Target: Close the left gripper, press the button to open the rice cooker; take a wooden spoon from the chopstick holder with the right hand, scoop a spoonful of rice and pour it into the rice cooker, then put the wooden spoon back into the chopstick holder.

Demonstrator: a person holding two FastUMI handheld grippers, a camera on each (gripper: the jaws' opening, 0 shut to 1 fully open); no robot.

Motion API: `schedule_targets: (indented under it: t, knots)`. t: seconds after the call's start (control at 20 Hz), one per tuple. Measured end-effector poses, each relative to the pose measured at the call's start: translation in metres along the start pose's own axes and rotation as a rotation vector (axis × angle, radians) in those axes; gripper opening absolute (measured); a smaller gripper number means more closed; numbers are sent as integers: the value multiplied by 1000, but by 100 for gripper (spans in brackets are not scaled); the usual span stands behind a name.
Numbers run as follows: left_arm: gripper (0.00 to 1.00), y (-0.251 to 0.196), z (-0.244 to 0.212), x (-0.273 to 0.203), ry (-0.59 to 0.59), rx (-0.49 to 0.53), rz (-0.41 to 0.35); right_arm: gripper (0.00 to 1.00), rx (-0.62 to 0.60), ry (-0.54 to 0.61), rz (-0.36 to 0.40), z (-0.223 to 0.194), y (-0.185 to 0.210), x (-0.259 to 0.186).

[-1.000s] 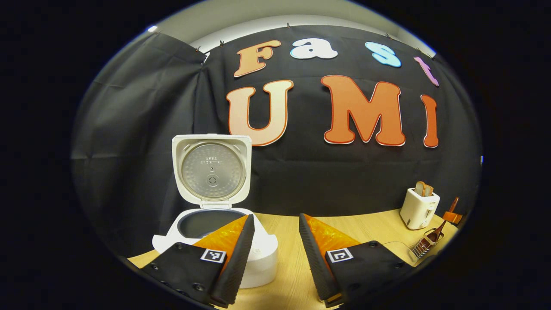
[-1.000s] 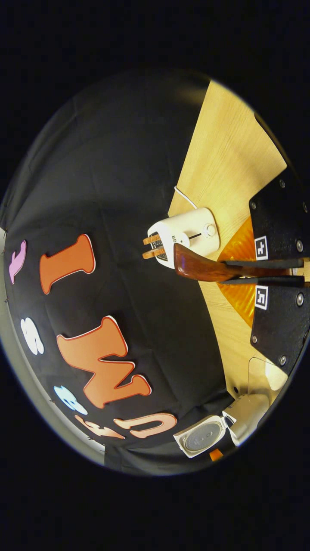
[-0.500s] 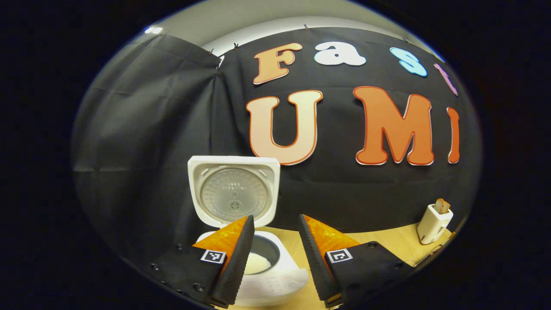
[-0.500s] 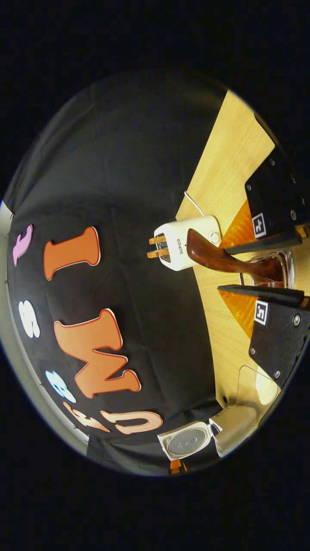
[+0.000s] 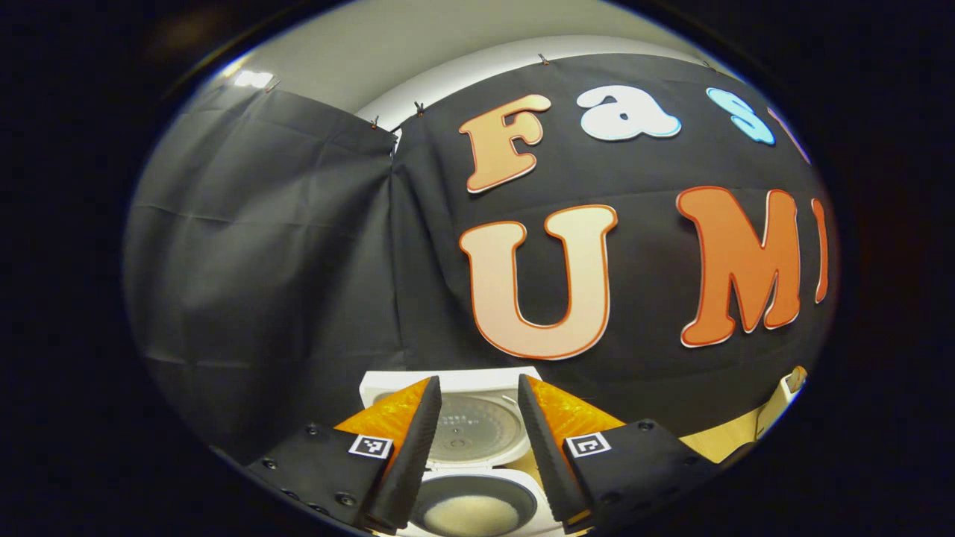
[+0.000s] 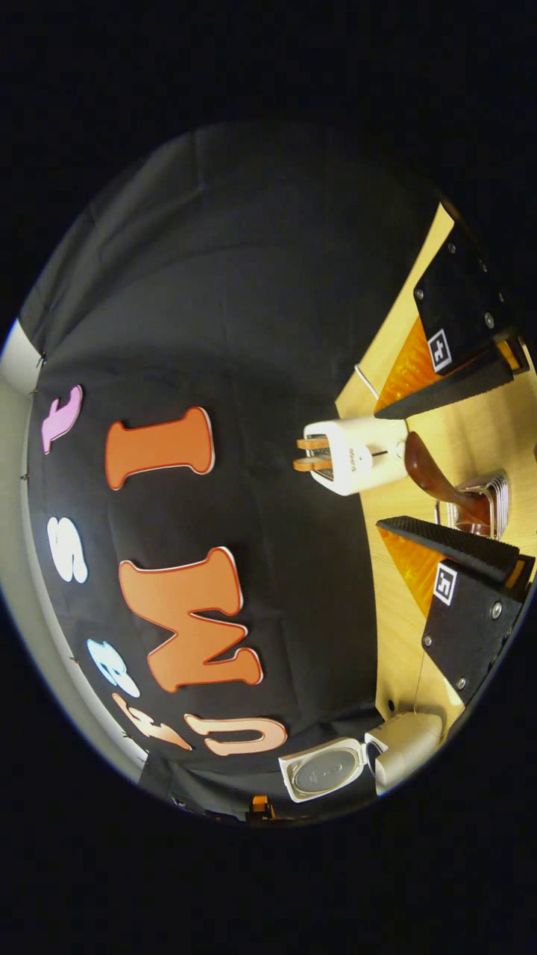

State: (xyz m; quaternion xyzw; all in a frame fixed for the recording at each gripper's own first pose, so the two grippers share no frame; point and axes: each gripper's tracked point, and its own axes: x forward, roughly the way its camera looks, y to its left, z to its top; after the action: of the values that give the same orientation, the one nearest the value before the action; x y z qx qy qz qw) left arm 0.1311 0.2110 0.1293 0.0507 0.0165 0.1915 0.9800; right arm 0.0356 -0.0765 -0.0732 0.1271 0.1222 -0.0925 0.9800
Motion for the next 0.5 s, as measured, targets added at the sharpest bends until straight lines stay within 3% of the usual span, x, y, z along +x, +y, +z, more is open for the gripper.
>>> schedule_targets:
  t: [0.2,0.5]
  knots:
    - [69,14,11,53,56,-11,30,82,-49,-65,-6,49,-4,-18]
    - [70,36,-27,146,246,10,97,85,-139,-171,-17,103,-5,-56]
